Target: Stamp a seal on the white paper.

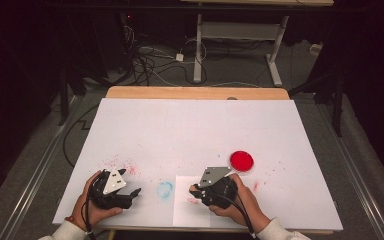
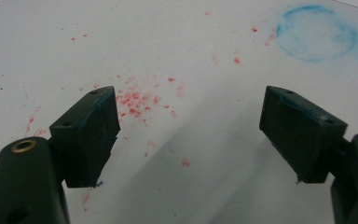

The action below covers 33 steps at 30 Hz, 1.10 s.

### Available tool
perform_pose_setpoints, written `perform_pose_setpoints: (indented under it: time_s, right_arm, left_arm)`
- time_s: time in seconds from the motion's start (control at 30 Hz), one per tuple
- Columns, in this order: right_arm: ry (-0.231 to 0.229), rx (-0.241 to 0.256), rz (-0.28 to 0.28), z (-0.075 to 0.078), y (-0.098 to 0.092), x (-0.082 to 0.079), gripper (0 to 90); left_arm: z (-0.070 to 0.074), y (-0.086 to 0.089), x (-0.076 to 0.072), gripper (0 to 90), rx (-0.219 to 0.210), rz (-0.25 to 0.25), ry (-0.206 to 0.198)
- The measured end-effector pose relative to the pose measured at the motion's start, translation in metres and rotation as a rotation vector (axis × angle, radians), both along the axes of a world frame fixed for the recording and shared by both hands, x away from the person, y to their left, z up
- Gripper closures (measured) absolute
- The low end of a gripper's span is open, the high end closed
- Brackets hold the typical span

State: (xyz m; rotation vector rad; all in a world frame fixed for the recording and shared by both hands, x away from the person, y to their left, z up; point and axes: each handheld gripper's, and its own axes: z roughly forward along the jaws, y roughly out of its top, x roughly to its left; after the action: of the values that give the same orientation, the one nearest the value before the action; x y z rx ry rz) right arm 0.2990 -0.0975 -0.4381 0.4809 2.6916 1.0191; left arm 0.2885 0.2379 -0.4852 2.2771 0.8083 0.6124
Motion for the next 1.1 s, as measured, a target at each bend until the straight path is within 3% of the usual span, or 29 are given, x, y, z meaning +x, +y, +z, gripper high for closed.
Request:
perform_pose_setpoints:
  time_s: [0.37, 1.1]
  right_arm:
    - [-0.051, 0.010, -0.009, 0.017, -0.008, 0.001, 76.2]
    - [-0.075, 0.027, -0.035, 0.027, -0.017, 0.004, 76.1]
  left_arm:
    - [0.000, 0.005, 0.001, 19.0, -0.019, 0.008, 0.003]
    - [-0.002, 0.005, 0.002, 18.0, -0.023, -0.008, 0.005]
